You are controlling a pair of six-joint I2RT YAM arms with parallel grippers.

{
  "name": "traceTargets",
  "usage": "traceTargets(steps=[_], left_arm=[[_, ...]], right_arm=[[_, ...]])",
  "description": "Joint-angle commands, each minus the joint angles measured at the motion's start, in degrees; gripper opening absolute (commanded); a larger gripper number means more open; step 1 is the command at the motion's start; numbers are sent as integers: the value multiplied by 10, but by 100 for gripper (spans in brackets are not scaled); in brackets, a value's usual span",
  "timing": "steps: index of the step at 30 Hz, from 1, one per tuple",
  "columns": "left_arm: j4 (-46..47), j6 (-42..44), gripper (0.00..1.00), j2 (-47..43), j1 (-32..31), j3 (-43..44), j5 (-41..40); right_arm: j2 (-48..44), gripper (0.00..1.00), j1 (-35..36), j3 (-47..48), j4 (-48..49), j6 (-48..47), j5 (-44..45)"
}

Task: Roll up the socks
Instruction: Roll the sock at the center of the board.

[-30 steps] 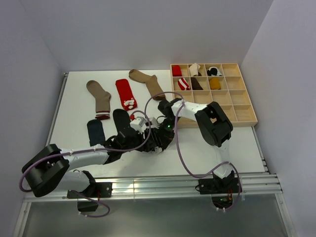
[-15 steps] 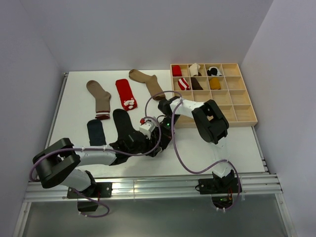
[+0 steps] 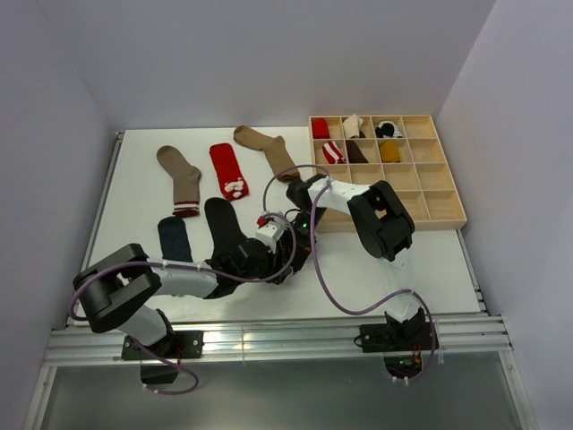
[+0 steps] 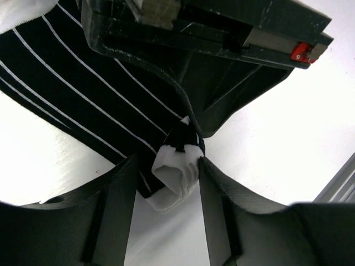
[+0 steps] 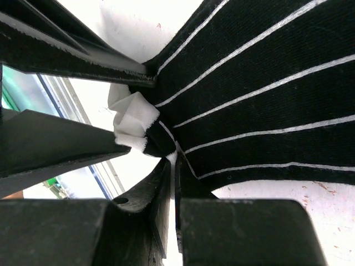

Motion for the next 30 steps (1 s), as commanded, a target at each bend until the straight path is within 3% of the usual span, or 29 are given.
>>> traceTargets(steps=[1,12,17,24,30], left_arm=[[38,-17,51,10,-3,13,-6],[8,-74,18,36,12,7,45],[-29,-99,1,37,48,11,104],[-110,-107,0,58,96,40,204],[-144,-112,0,76,130,62,255]], right_arm=[[14,1,-4,11,7,-4,27],[0,4,-6,1,20,-1,30],[-18,20,-14,-5,32,5,26],[-78,44,-49,-20,65,23,9],[-130,47,-80,-49,107,40,-10]])
